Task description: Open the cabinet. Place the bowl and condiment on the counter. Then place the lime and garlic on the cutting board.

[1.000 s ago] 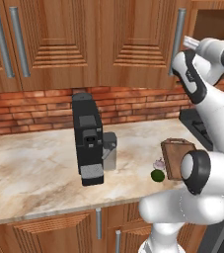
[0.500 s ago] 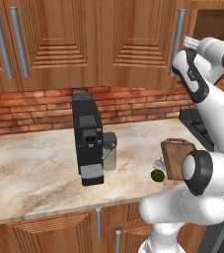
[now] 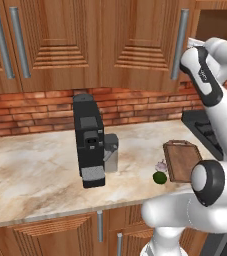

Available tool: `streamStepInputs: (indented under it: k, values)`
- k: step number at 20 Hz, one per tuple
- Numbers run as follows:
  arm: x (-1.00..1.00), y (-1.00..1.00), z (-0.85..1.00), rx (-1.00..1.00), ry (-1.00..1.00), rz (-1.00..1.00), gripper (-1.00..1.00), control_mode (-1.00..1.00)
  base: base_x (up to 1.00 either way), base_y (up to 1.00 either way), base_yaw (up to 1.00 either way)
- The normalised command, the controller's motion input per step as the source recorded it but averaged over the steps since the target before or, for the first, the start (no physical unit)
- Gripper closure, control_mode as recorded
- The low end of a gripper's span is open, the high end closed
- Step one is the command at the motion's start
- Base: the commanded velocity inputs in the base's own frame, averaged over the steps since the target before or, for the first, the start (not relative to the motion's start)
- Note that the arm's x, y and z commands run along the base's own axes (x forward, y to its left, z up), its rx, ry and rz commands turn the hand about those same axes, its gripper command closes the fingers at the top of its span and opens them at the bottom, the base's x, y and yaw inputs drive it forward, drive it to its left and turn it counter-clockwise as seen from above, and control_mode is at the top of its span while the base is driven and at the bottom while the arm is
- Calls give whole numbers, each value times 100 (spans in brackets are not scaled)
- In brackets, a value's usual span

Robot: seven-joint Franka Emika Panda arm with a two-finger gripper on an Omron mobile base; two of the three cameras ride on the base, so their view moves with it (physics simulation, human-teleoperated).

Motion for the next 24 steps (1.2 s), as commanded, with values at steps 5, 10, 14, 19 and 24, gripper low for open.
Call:
streamStepInputs:
  k: [5,10,14,19,24]
  values:
    - [-20,58,-3,-3,-10,3,-100,-100,0,0,0]
    - [-28,58,-6,0,-12,0,-100,-100,0,0,0]
    - [-39,49,4,0,-4,1,-100,-100,0,0,0]
    - [-44,42,12,0,1,3,-100,-100,0,0,0]
    - [-36,49,13,-3,1,5,-100,-100,0,0,0]
